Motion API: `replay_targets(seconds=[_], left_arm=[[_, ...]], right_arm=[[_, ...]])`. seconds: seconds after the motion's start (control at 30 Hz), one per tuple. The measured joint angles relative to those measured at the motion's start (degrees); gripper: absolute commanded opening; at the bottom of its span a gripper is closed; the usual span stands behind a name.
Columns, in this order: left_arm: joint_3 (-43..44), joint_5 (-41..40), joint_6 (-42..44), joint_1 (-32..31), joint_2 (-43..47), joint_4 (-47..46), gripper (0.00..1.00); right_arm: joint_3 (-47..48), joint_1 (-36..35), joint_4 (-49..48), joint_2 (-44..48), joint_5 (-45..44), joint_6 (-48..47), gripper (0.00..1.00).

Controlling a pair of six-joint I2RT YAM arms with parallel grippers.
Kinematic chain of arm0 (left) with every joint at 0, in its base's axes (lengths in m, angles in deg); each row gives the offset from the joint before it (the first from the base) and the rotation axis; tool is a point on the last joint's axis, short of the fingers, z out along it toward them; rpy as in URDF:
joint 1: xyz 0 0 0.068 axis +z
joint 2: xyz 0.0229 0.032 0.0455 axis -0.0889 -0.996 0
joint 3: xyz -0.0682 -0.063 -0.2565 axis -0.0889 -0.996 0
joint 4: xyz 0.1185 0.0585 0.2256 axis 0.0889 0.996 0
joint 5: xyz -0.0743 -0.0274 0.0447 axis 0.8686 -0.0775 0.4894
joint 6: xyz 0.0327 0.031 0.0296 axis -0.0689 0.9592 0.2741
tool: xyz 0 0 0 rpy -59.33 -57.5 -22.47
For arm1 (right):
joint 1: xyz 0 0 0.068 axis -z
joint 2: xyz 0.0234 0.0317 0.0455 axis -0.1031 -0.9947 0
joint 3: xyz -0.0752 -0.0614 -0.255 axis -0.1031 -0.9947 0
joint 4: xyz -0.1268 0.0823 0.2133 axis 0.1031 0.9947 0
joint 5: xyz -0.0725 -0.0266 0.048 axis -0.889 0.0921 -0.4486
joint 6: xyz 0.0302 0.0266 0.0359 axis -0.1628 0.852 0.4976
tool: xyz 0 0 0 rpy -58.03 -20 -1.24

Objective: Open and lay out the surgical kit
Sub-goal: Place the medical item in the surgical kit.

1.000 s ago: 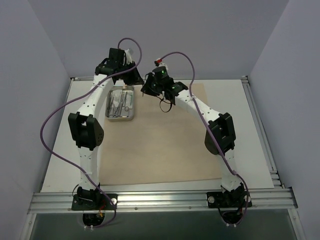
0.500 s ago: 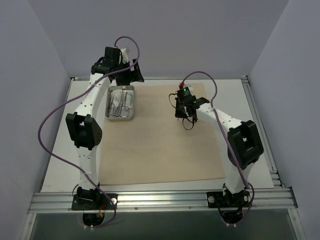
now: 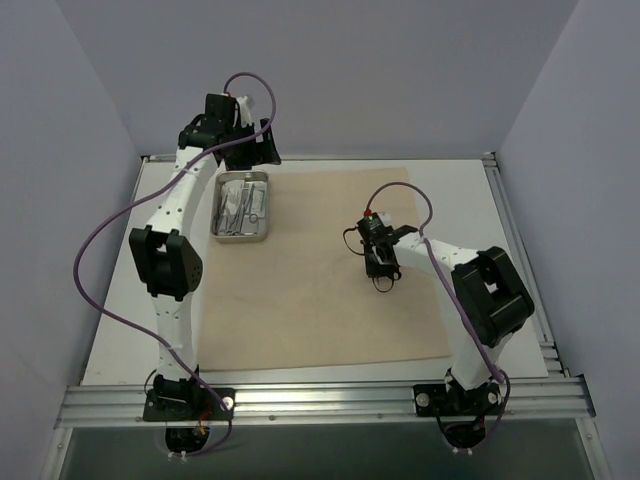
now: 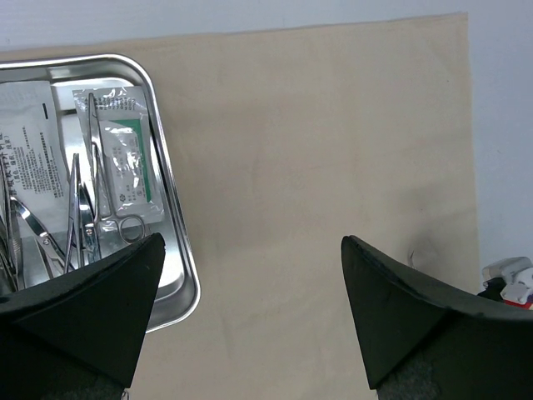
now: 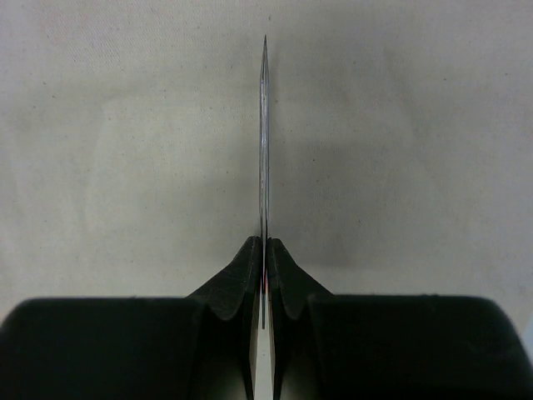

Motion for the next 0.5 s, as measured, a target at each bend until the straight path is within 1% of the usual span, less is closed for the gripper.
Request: replay_targets(seconds=[0.03,0.13,0.3,0.43,0.5], left_arm=[[0.0,0.0,0.0,0.0,0.0,0.0,0.96],[0.0,-0.2,0.0,0.0,0.0,0.0,0.96],[0.0,-0.3,0.0,0.0,0.0,0.0,0.96],[0.0,-0.3,0.0,0.0,0.0,0.0,0.96],[0.0,-0.2,0.0,0.0,0.0,0.0,0.96]], right_arm=[[0.1,-0.2,-0.1,-0.6,-0.2,-0.2,0.03],[0.7,-0.8,-0.3,-2.4,-0.9,-0.9,0.06],[0.8,-1.0,-1.0,-2.5,-1.1,-1.7,0.08],[0.7,-0.8,-1.2,-2.6,-1.0,-1.9,0.16],[0.7,-0.6,-1.3,-2.6,-0.8,-1.9,0.17]])
